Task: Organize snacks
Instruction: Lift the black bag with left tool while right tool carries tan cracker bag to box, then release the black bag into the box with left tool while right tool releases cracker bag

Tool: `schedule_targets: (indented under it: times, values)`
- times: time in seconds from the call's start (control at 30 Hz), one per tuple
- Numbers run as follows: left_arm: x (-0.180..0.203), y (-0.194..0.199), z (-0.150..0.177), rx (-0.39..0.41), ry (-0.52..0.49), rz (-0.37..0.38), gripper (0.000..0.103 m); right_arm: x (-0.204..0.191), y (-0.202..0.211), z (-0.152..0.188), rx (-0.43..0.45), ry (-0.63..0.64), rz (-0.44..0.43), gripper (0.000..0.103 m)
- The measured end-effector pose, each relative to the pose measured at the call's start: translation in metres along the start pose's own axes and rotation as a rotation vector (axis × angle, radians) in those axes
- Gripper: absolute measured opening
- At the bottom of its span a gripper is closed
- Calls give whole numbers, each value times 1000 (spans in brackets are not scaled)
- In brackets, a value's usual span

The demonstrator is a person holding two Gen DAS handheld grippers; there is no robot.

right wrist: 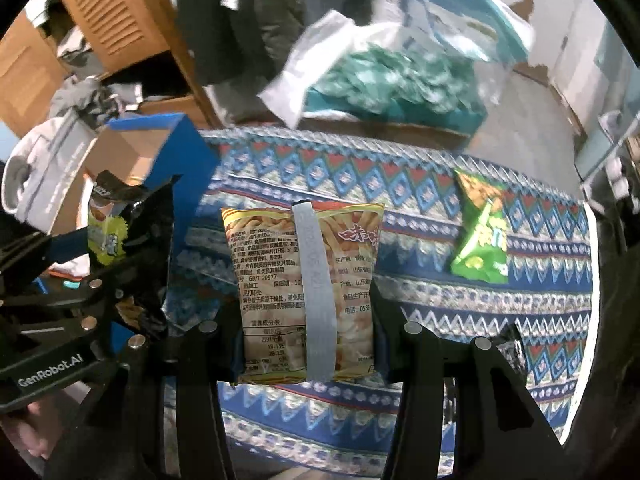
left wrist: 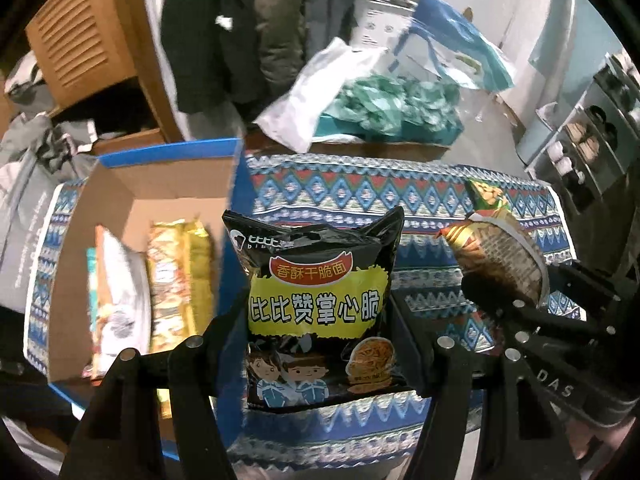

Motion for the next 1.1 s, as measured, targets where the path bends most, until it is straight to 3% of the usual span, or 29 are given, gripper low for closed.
schedule_targets:
  times: [0.67,1.1]
  values:
    - [-148,10,5,20,247,-54,66,-128,-34,-36,-34,162,-118,48]
    - [-213,0,13,10,347,-82,66,-191,-77,-55,-85,186,-165,48]
Point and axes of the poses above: each gripper's, at about its wrist camera, not at the fingertips, and y roughly against the way its jaws point, x to its right, z to its underside, the point moved 4 cm from there along -y, roughly the way its jaws point, and after that the axes turned 5 degrees about -z, right-handed, at the moved point
